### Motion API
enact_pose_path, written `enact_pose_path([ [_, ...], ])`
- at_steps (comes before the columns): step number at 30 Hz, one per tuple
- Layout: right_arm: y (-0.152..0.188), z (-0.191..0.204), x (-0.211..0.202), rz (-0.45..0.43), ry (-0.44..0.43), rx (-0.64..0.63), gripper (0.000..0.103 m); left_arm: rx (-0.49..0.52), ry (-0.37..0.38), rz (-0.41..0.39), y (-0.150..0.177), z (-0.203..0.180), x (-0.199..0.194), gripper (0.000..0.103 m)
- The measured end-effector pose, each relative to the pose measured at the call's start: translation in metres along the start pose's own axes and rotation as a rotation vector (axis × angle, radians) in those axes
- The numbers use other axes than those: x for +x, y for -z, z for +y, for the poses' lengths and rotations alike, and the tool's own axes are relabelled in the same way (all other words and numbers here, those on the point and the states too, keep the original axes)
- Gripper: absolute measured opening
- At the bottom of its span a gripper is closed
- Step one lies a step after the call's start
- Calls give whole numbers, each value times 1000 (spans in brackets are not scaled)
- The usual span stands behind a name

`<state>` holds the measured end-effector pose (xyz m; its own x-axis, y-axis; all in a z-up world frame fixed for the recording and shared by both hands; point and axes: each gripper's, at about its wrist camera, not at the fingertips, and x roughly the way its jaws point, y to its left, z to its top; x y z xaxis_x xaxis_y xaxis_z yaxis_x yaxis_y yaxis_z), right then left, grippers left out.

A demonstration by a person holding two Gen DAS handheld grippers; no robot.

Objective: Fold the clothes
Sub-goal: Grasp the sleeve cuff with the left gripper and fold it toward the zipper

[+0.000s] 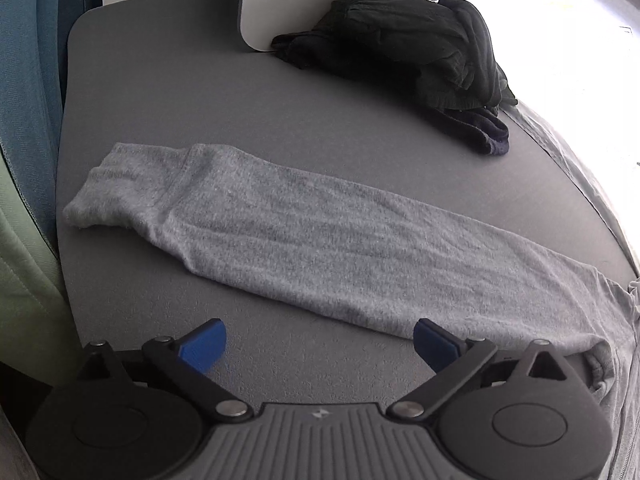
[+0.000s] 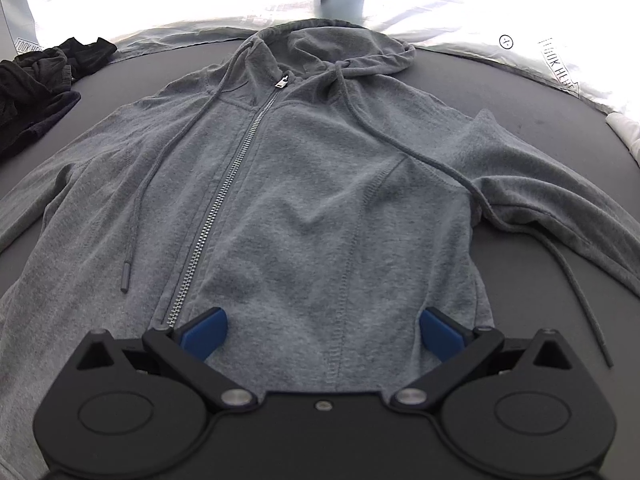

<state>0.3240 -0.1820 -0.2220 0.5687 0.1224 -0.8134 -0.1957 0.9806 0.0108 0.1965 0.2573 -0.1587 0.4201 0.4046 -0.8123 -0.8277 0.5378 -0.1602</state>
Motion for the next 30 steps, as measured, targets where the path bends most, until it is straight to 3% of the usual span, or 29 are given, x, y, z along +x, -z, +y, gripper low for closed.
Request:
enact_pose_path([
  [4, 2, 0, -1, -15, 1, -1, 103, 51, -84, -30, -3, -15, 12, 100],
  [8, 3, 0, -1, -27, 2, 0, 103, 42, -96, -56, -8, -21, 18, 96],
  [10, 5, 1, -1, -37, 3, 1, 103, 98, -113, -74, -9, -29, 19, 81],
  [12, 6, 1, -1, -44, 5, 4, 103, 147, -93, -88, -9, -37, 19, 53],
  [13, 6, 1, -1, -47, 6, 5, 103, 167, -74, -93, -10, -41, 18, 46],
  [15, 7, 1, -1, -53, 8, 8, 103, 203, -32, -95, -11, -49, 19, 13],
  [19, 8, 1, -1, -66, 11, 12, 103, 254, 38, -86, -9, -71, 17, 12],
  [23, 9, 1, -1, -75, 10, 11, 103, 333, 186, -49, 3, -96, 8, 12],
  [25, 10, 1, -2, -80, 10, 11, 103, 409, 229, -23, 14, -109, 7, 17],
  [30, 15, 0, -3, -108, 6, 8, 103, 463, 314, 3, 20, -109, -6, 47],
])
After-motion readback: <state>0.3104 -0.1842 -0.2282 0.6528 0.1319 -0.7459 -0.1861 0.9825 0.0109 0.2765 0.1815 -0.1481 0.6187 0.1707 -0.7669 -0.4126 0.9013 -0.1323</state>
